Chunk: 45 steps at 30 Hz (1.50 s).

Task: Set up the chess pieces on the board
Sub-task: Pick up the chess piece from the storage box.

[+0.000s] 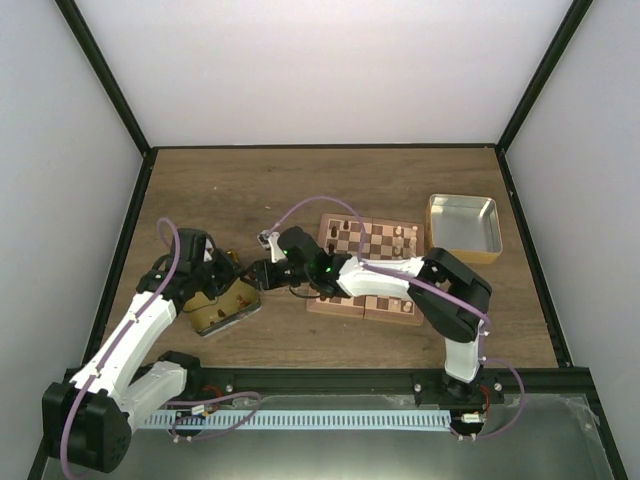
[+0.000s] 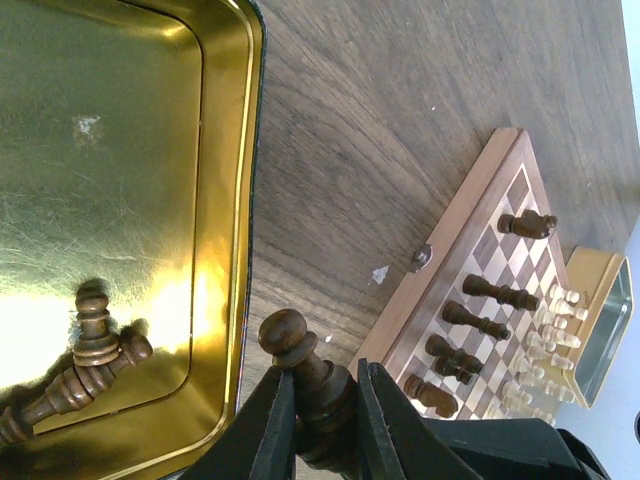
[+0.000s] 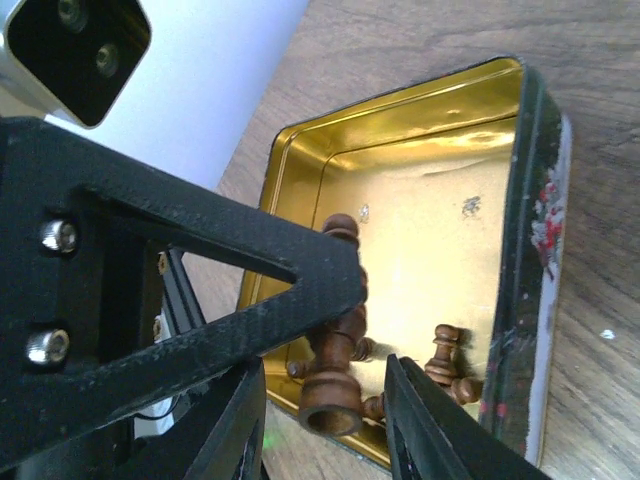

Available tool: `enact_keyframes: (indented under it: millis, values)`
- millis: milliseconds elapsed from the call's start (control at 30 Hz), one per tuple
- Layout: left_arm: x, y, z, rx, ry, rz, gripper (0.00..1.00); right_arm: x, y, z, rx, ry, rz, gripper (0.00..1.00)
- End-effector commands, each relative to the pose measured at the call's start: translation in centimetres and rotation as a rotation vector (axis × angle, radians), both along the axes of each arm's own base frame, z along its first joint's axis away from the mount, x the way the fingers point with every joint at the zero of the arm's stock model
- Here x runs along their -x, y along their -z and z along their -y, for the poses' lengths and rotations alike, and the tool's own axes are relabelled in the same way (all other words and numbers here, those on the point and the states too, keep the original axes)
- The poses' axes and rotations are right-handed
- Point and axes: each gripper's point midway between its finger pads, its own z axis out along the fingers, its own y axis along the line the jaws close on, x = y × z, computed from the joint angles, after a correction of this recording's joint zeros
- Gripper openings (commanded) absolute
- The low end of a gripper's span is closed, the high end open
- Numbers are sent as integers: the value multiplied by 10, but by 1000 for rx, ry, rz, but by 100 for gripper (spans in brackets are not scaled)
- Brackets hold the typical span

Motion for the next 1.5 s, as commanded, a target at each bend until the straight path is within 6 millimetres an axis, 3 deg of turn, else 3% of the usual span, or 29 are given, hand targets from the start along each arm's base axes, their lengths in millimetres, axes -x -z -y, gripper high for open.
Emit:
enact_keyframes:
  millis: [0, 233, 533, 767, 1467]
  values:
    - [5, -5, 3, 23, 11, -11, 11, -19, -20, 6, -39, 105, 65, 35]
    - [4, -7, 3, 34, 4, -3, 11, -18, -35, 7, -98, 98, 115, 29]
    - [4, -4, 2, 33, -3, -5, 11, -10, -32, 1, -119, 48, 81, 16]
    - [1, -6, 2, 36, -9, 5, 11, -8, -28, 5, -94, 52, 72, 34]
    - [0, -6, 2, 40, -12, 6, 11, -3, -17, 10, -68, 43, 38, 26]
